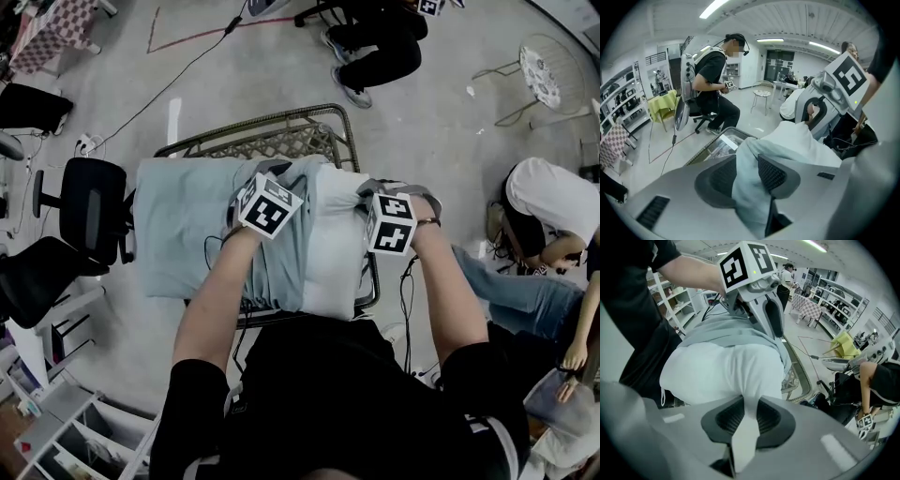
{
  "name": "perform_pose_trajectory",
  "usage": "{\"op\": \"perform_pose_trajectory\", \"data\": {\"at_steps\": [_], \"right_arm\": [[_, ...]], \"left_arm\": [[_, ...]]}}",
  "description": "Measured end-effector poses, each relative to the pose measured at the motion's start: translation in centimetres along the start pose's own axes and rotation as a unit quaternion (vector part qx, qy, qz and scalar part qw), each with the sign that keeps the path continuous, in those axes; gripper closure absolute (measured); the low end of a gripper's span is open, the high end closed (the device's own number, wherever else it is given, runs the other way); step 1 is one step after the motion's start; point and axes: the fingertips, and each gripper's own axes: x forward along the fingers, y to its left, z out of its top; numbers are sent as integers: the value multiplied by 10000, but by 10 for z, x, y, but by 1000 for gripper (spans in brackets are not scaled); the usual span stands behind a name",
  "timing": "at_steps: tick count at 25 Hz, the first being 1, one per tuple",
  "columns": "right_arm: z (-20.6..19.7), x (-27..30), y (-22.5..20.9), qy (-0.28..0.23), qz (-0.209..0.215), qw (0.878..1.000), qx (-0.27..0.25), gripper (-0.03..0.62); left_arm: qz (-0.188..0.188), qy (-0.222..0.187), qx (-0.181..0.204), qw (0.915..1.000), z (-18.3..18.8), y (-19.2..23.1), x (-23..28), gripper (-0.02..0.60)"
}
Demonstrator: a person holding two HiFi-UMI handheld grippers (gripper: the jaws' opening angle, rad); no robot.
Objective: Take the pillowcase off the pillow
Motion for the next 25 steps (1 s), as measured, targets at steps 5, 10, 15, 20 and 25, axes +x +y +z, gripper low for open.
{"op": "perform_pose_trajectory", "data": {"at_steps": [5, 10, 15, 20, 25], "right_arm": [[-12, 3, 6, 201, -106, 9997, 98, 526], [-22, 0, -3, 43, -259, 9981, 551, 526], [-24, -6, -38, -5, -818, 9938, 752, 545], [-27, 1, -60, 276, -1013, 9917, 737, 565], [-34, -10, -64, -66, -1435, 9783, 1494, 522]], "left_arm": [[523, 833, 965, 9905, -38, 12, 2, 572], [1120, 1164, 1248, 9789, -77, 64, -30, 574], [1452, 1261, 828, 9778, -101, 107, -52, 574], [1444, 954, 489, 9837, -86, 99, -48, 574], [1226, 546, 90, 9909, -73, 65, -43, 477]]}}
